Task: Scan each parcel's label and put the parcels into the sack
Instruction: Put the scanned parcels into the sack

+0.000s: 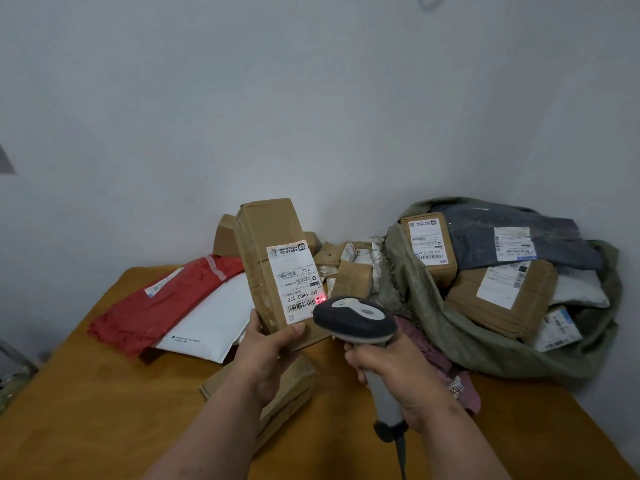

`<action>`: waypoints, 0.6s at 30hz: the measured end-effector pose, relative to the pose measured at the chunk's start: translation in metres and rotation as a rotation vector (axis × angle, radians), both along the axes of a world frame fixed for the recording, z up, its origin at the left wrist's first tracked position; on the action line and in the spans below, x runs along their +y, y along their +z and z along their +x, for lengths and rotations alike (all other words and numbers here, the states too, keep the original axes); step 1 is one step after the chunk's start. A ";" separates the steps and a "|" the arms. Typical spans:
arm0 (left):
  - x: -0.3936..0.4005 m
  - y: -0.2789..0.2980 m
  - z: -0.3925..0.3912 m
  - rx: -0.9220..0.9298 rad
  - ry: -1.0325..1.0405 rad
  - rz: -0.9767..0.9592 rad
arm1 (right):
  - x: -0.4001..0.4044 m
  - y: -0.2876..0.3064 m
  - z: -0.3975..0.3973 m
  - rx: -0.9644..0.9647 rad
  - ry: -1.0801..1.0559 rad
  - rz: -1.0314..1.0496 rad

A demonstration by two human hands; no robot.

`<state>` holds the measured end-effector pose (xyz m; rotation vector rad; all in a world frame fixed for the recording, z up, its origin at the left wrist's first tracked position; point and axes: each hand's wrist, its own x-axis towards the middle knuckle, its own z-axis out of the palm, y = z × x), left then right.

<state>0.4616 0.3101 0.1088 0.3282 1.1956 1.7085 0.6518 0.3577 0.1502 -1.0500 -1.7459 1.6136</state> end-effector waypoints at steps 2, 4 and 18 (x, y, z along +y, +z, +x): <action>-0.001 -0.001 -0.004 0.001 -0.010 0.005 | -0.002 -0.001 -0.003 0.011 -0.001 -0.003; -0.002 -0.001 -0.007 -0.004 -0.017 0.013 | -0.003 -0.002 -0.007 0.023 0.001 -0.001; 0.021 -0.006 -0.017 0.020 -0.215 0.036 | 0.012 -0.029 -0.008 0.081 -0.457 -0.051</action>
